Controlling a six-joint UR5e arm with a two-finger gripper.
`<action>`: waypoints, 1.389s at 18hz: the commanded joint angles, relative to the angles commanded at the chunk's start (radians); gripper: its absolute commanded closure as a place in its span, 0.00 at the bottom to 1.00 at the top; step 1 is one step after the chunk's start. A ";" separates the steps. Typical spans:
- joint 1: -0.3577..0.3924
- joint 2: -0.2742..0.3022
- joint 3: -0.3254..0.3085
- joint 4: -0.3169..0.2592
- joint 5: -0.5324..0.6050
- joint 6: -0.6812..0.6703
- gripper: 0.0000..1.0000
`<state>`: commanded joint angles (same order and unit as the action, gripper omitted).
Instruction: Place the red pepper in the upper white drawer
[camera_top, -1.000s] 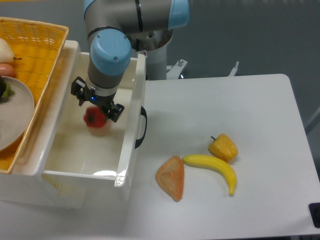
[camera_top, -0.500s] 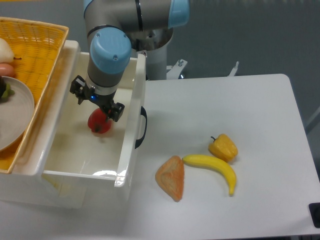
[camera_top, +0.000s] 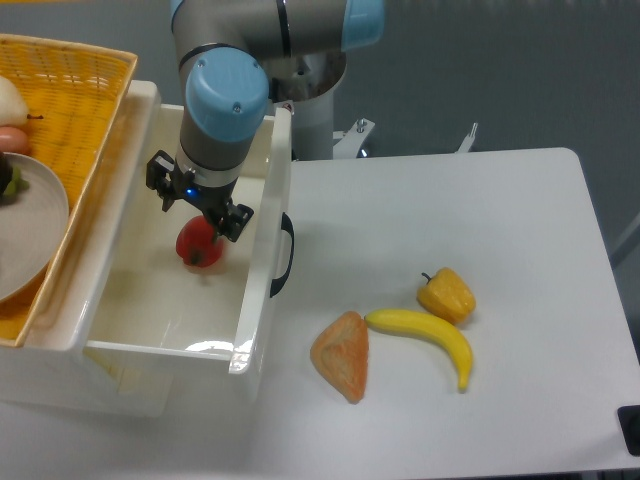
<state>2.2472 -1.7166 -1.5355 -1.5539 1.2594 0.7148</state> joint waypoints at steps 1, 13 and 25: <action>0.006 0.008 0.000 0.000 -0.002 0.002 0.18; 0.068 0.077 -0.003 -0.012 -0.009 0.009 0.19; 0.152 0.135 -0.005 -0.009 -0.011 -0.005 0.06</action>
<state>2.3991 -1.5815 -1.5401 -1.5631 1.2487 0.7103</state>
